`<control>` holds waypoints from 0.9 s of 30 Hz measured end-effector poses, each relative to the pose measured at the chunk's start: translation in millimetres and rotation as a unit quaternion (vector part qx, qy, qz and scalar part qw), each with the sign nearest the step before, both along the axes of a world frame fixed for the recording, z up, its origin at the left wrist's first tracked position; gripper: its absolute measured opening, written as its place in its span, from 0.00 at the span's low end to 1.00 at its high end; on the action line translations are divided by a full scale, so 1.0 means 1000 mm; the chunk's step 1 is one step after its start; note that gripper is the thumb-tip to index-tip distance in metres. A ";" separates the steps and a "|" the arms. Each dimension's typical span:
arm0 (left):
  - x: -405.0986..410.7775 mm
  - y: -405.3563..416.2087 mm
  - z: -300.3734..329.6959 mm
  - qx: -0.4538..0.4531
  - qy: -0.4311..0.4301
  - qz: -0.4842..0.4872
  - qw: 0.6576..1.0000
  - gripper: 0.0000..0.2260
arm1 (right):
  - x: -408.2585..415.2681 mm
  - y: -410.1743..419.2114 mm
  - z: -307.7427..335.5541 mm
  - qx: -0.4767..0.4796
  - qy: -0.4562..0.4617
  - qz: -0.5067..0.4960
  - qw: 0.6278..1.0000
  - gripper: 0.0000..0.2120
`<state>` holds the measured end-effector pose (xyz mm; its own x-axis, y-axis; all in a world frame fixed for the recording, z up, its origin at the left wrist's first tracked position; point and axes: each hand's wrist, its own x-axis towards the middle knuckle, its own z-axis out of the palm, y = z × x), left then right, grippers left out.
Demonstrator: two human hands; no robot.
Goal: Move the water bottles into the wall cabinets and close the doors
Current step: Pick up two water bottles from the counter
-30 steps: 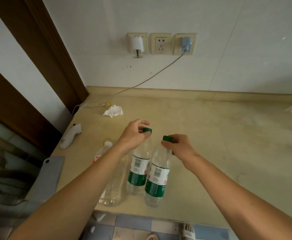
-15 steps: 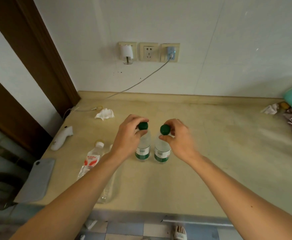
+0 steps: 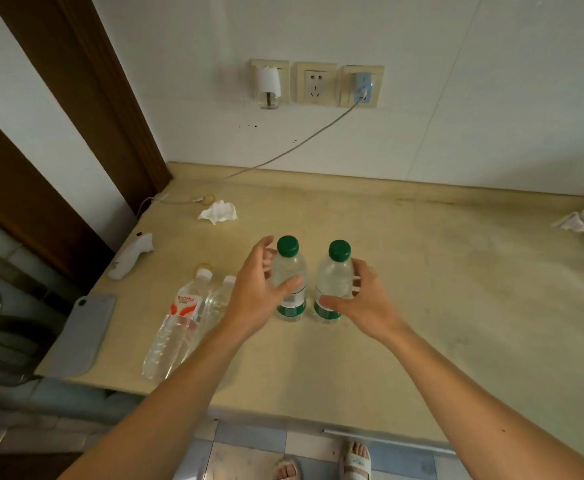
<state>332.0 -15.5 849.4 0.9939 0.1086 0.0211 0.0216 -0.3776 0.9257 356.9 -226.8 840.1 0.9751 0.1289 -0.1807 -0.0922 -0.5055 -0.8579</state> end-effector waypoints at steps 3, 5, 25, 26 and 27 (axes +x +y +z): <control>-0.007 -0.008 -0.032 -0.056 0.040 0.032 0.997 0.36 | 0.000 0.001 -0.025 0.049 0.039 0.015 0.998 0.35; -0.008 -0.014 -0.048 -0.085 0.033 0.053 0.994 0.33 | 0.002 0.003 -0.036 0.076 0.043 0.011 0.996 0.32; 0.046 -0.066 0.072 -0.097 -0.094 -0.030 0.990 0.29 | 0.019 -0.039 0.090 0.135 -0.167 -0.103 0.971 0.24; 0.050 -0.072 0.093 -0.091 -0.112 -0.049 0.988 0.28 | 0.020 -0.045 0.109 0.133 -0.188 -0.111 0.967 0.25; 0.055 -0.079 0.115 -0.085 -0.131 -0.064 0.986 0.29 | 0.020 -0.053 0.128 0.136 -0.209 -0.118 0.961 0.25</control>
<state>386.7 -94.6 964.4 0.9622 0.0063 0.2721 -0.2654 -0.2007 0.9430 376.7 -279.5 968.1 0.9631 -0.1172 0.2423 0.2050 -0.2640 -0.9425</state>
